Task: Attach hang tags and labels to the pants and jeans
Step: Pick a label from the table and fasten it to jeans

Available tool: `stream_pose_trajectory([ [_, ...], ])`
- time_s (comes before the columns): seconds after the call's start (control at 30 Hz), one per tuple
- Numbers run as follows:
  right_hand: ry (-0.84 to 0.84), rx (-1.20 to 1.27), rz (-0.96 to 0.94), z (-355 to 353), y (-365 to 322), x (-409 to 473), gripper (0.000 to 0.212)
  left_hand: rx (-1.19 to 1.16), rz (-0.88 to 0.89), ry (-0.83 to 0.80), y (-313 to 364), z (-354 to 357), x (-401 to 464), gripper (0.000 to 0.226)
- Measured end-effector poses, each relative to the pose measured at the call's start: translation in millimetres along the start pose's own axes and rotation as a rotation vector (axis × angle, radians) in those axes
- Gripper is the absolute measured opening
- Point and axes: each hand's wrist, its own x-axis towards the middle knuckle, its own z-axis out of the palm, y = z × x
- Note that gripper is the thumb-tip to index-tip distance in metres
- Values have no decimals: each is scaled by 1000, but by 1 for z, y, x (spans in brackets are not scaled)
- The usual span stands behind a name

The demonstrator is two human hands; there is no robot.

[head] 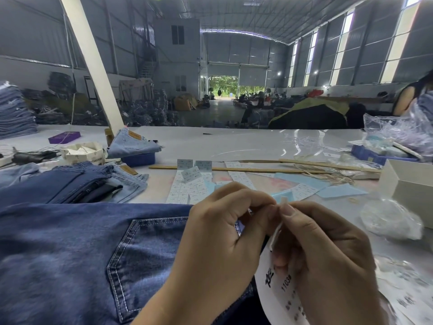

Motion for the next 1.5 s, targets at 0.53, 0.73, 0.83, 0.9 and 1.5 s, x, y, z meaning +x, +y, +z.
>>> stream_pose_trajectory([
  [0.53,-40,-15,-1,1,0,-1,20,27,21,47,-1,0,-3,12],
  [0.73,-151,0,23,-7,0,4,21,20,20,58,-3,1,-5,9],
  [0.83,-180,8,16,-9,-2,3,17,-34,11,52,-4,0,-5,8],
  [0.9,-199,10,8,-11,-1,4,16,-68,3,48,-5,0,-6,9],
  [1.5,-271,-129,-40,-10,-2,11,15,-404,-105,-63,-21,-2,-10,11],
])
